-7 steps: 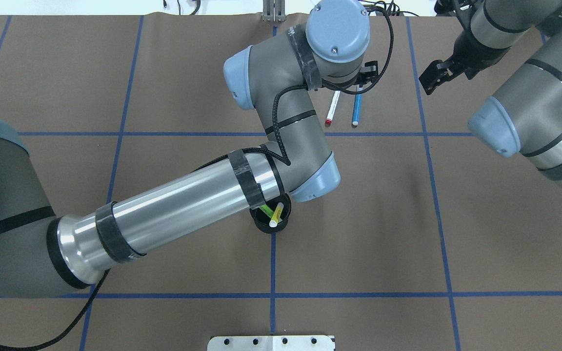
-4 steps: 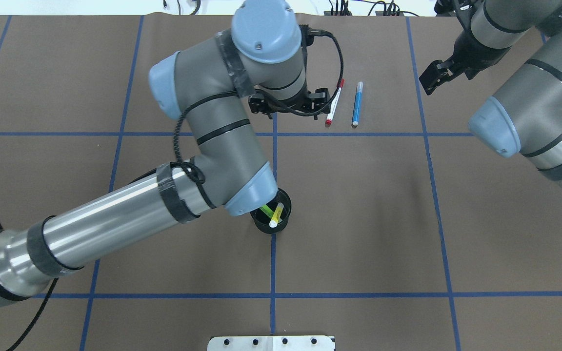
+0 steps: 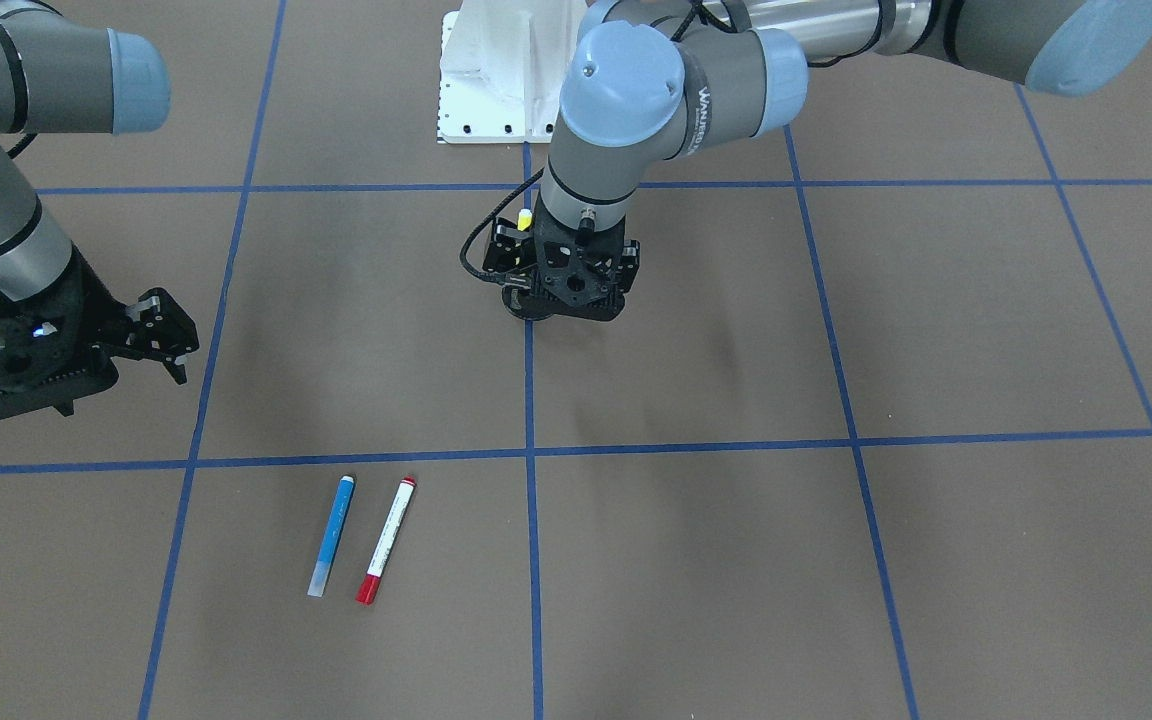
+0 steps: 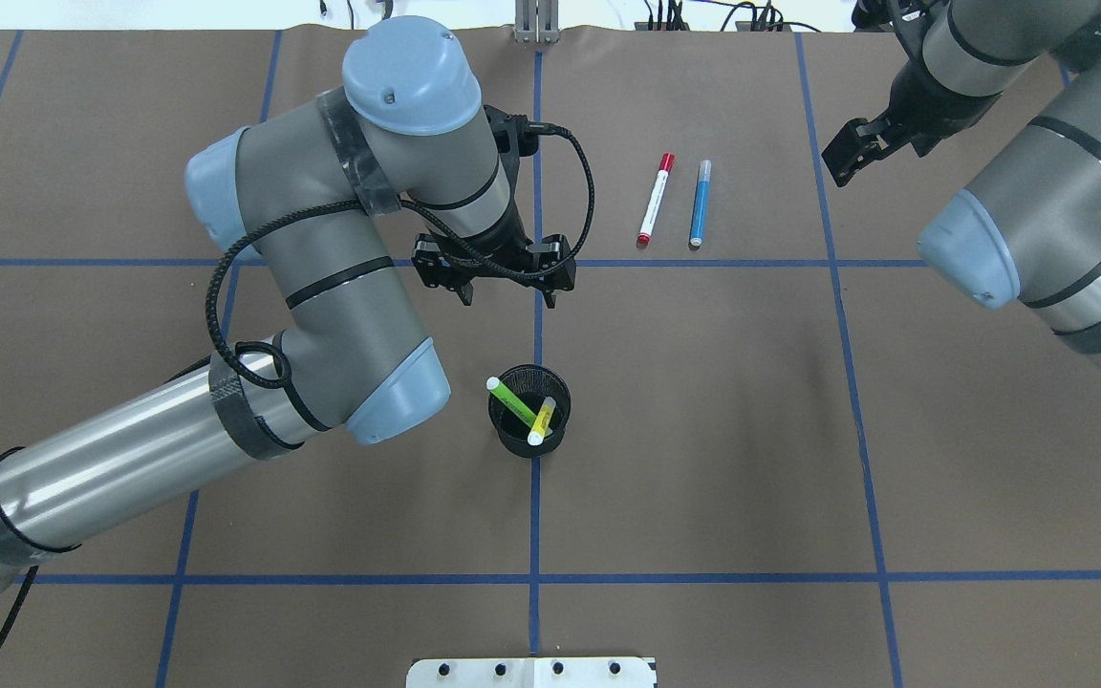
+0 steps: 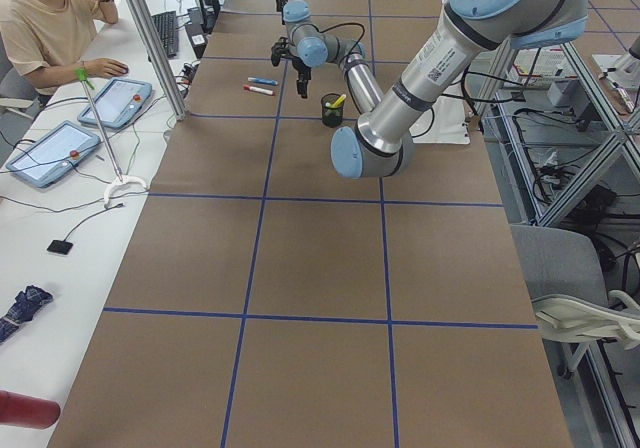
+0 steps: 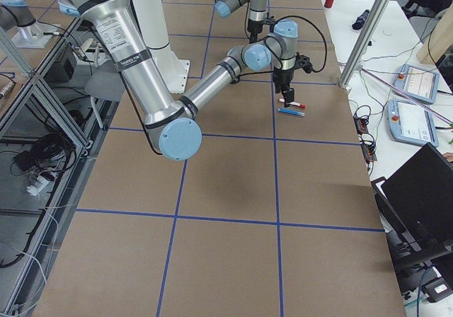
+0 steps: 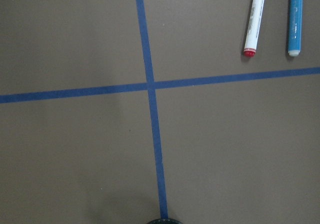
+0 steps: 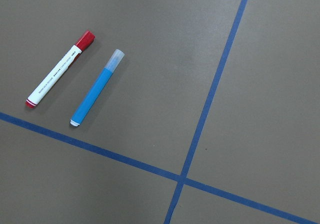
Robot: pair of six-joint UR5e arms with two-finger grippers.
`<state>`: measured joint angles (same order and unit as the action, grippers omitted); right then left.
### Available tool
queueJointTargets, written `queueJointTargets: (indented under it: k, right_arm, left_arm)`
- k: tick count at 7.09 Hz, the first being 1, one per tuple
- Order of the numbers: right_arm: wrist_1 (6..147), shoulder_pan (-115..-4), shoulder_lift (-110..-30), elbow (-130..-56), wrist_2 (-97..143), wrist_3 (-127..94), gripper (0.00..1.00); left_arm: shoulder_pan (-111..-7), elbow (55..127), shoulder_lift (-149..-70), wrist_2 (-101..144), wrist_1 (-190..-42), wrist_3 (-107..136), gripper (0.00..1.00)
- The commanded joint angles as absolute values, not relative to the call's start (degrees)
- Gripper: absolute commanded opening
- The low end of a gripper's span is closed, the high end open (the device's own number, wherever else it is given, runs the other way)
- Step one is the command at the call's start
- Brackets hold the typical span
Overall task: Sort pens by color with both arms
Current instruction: 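Raise the left gripper and withdraw it toward the robot while the right arm advances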
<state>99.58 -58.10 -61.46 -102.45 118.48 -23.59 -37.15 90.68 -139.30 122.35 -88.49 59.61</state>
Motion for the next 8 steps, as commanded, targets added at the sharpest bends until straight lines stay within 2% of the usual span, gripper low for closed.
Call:
queueJointTargets:
  k: [1, 3, 5, 7, 8]
  right_arm:
    - [99.41, -57.57, -60.57, -102.83, 118.74, -29.13, 0.99]
    - [96.71, -55.04, -58.89, -104.23, 119.09, -38.78, 0.99]
    - [85.39, -50.56, -58.62, -103.45, 119.44, -54.50, 0.99]
    - [83.50, -44.94, -54.95, -103.62, 114.91, -71.81, 0.98]
    - [83.76, -40.56, -53.19, -103.88, 108.00, -73.46, 0.99]
  left_arm:
    - [-38.92, 96.91, -135.54, 125.58, -88.24, 59.33, 0.94]
    - [-41.99, 103.59, -129.93, 125.51, -88.33, 59.33, 0.98]
    - [-44.20, 107.65, -126.06, 125.42, -88.33, 56.01, 0.98]
    - [-46.92, 110.37, -120.53, 125.51, -88.50, 48.03, 0.99]
    - [-48.41, 111.61, -117.45, 125.68, -88.68, 42.51, 0.99]
